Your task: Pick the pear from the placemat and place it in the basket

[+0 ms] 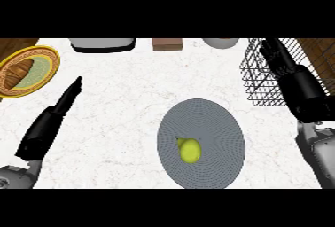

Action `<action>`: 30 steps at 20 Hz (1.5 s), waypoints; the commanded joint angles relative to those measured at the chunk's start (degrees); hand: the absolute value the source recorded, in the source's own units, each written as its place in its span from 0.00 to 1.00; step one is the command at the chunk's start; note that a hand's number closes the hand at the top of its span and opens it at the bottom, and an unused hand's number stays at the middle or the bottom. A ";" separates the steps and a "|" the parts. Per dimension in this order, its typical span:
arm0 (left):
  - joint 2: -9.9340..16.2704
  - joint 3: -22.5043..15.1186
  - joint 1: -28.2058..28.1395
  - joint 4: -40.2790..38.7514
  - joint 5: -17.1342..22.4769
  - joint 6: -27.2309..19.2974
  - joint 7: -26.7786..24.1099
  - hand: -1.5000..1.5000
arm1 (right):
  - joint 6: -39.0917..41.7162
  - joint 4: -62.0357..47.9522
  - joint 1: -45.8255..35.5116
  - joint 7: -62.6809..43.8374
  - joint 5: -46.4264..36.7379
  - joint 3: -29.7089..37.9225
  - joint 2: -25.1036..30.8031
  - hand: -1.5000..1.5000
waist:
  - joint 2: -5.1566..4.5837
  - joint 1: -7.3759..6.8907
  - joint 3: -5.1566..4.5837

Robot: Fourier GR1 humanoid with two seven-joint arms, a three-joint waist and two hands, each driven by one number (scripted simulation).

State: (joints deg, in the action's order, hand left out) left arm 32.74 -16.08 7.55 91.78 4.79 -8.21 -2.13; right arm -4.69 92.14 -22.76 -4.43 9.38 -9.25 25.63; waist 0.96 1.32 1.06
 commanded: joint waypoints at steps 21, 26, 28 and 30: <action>-7.12 10.08 5.58 -13.20 12.22 -0.71 12.25 0.50 | 41.71 -22.24 -27.70 -2.26 12.68 -22.35 -22.90 0.00 | -1.16 -2.43 -1.14; -6.45 9.94 3.71 -13.83 12.55 1.90 10.13 0.50 | 43.45 -23.37 -41.22 -6.86 2.90 -22.03 -15.70 0.00 | -1.09 -2.91 -1.23; -6.00 10.66 4.74 -13.27 12.78 1.43 11.20 0.50 | 45.24 -25.27 -44.41 -6.69 -2.73 -23.72 -12.08 0.00 | -1.26 -3.34 -1.18; -6.22 9.97 5.71 -12.88 11.98 1.21 11.84 0.50 | 46.00 -31.86 -50.18 -8.76 -3.71 -22.33 -12.91 0.00 | -1.53 -3.98 -1.19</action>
State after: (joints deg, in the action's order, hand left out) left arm 26.66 -5.93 12.46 78.71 17.14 -7.17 9.50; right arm 39.57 66.32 -64.67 -10.65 10.66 -31.89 10.63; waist -0.34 -2.12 -0.12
